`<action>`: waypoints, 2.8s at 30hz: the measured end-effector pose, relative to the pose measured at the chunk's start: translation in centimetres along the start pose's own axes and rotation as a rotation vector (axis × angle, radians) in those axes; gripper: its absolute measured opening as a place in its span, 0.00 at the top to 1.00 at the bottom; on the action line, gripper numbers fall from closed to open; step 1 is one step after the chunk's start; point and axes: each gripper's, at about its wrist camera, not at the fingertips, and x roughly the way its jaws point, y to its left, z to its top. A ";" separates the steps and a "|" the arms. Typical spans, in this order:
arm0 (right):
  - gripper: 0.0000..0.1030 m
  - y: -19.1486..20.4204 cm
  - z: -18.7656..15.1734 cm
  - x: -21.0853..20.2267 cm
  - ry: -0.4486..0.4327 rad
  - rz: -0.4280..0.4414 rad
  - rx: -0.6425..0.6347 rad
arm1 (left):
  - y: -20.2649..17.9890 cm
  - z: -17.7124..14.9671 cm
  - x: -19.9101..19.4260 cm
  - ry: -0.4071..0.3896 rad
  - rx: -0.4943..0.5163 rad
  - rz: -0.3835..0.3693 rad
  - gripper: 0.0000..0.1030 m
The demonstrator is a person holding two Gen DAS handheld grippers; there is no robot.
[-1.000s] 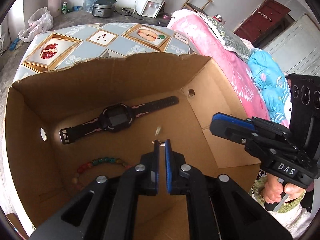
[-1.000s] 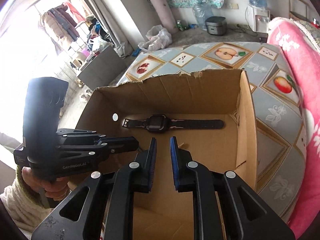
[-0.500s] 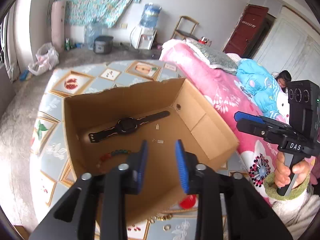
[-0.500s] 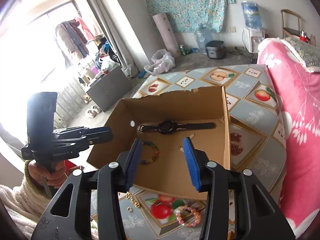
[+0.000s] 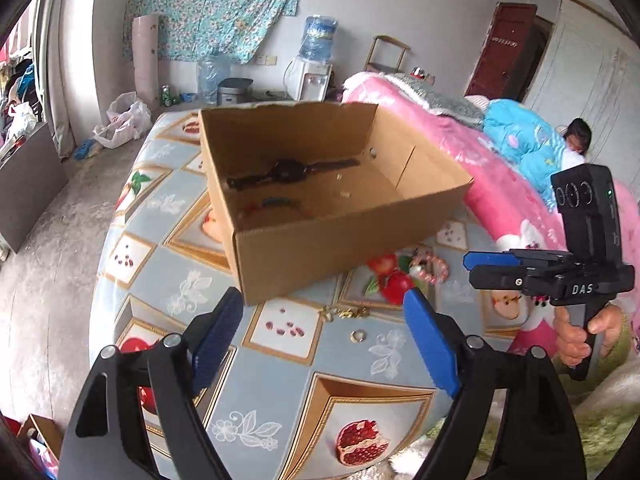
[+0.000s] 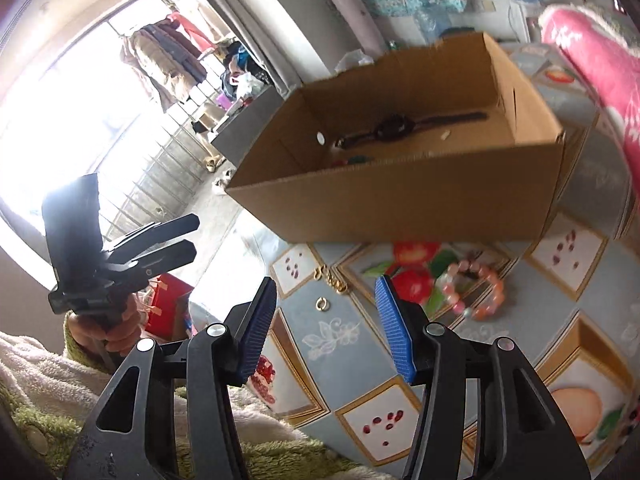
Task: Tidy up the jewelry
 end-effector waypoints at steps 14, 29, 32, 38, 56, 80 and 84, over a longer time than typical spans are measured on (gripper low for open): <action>0.59 -0.1 0.0 7.1 0.150 -0.125 -0.018 | -3.9 -5.3 8.1 0.078 0.181 0.011 0.36; 0.59 0.6 1.1 8.9 0.149 -0.146 -0.021 | -5.1 -5.0 9.9 0.094 0.252 0.023 0.80; 0.59 0.5 1.0 9.1 0.144 -0.147 -0.031 | -5.3 -5.0 10.1 0.094 0.259 0.025 0.89; 0.59 1.3 1.2 9.8 0.152 -0.147 -0.071 | -4.8 -5.2 9.6 0.102 0.244 0.032 0.90; 0.83 7.0 0.9 14.4 0.207 -0.319 -0.459 | -3.5 -6.1 8.4 0.102 0.201 0.041 0.90; 0.81 6.5 0.0 12.6 0.214 -0.331 -0.526 | -3.8 -6.5 8.1 0.091 0.215 0.045 0.90; 0.91 6.1 0.0 12.2 0.222 -0.313 -0.493 | -3.8 -6.5 8.2 0.089 0.212 0.044 0.90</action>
